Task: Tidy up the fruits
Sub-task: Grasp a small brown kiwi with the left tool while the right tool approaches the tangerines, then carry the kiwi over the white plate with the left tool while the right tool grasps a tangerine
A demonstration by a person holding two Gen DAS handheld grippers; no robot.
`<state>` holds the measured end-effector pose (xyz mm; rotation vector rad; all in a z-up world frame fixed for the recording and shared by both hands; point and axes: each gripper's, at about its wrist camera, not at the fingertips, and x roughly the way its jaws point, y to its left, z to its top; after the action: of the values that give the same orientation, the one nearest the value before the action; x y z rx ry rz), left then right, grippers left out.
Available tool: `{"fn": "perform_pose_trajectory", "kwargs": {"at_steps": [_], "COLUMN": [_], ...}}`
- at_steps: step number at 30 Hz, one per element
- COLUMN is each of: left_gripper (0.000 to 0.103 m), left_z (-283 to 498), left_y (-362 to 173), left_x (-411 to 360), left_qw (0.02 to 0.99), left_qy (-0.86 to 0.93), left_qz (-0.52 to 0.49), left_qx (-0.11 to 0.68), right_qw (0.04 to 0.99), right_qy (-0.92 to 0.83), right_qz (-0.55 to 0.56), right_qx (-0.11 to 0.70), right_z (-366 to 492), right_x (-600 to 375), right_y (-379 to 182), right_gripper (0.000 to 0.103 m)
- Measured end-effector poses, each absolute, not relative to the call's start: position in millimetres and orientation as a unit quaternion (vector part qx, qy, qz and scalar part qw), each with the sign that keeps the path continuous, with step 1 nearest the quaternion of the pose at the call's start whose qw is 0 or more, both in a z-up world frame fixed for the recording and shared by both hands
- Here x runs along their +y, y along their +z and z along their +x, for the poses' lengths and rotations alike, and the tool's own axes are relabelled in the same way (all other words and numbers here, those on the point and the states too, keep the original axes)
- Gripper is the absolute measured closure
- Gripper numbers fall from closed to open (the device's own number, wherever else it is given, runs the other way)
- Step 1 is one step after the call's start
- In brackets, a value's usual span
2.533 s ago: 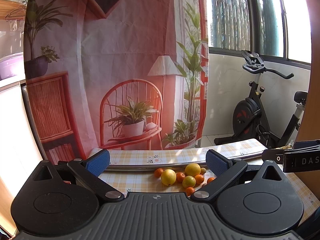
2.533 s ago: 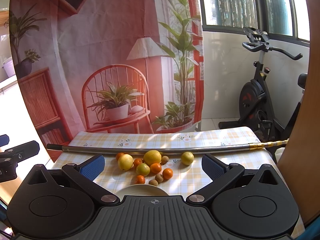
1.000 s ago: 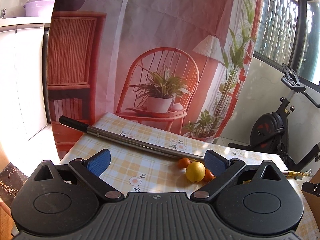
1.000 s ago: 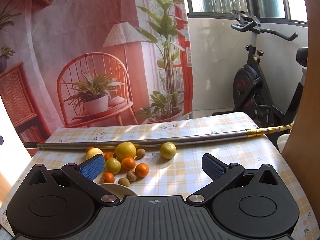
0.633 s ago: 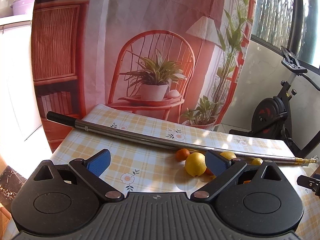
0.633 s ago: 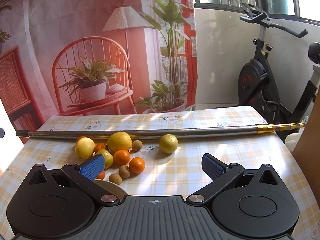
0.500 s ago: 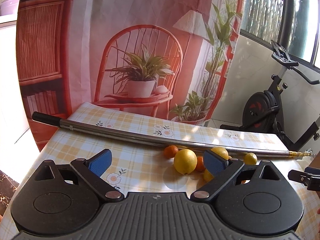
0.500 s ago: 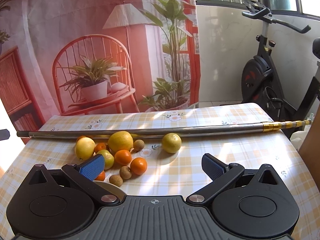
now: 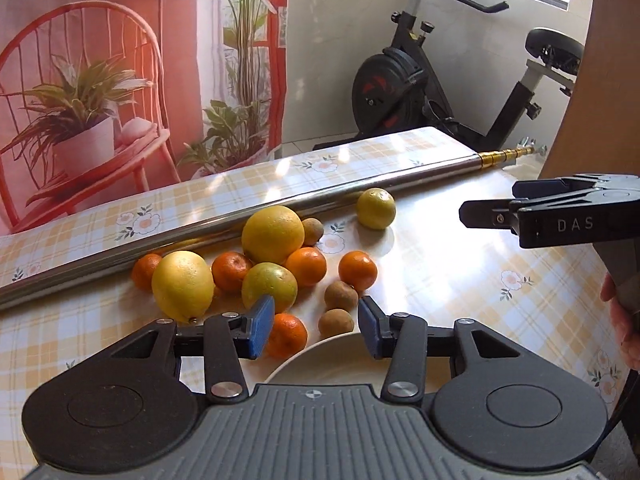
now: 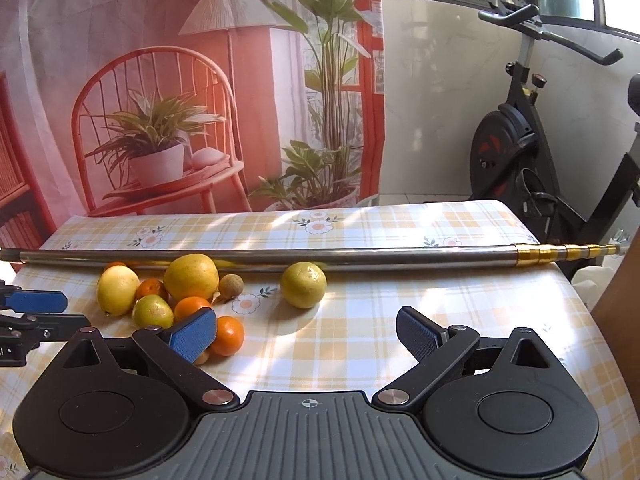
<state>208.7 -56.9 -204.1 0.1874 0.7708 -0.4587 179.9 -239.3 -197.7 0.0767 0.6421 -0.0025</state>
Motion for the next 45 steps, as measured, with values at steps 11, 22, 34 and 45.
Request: {"fn": "perform_pose_trajectory", "kwargs": {"at_steps": [11, 22, 34, 45], "left_gripper": [0.070, 0.068, 0.074, 0.074], "left_z": [281, 299, 290, 251], "left_y": [-239, -260, -255, -219], "left_x": [-69, -89, -83, -48], "left_qw": [0.827, 0.797, 0.813, 0.858], "left_qy": [-0.246, -0.251, -0.251, -0.239], "left_qz": [0.014, 0.078, 0.064, 0.021], "left_qx": [0.505, 0.544, 0.522, 0.454], "right_qw": [0.942, 0.939, 0.937, 0.931], "right_qy": [-0.010, -0.015, -0.011, 0.021], "right_qz": [0.081, 0.096, 0.104, 0.107], "right_qx": [0.326, 0.329, 0.333, 0.348], "right_z": [196, 193, 189, 200], "right_x": [-258, -271, -271, -262], "right_y": [-214, -219, -222, -228], "right_gripper": [0.013, 0.013, 0.013, 0.019]}}
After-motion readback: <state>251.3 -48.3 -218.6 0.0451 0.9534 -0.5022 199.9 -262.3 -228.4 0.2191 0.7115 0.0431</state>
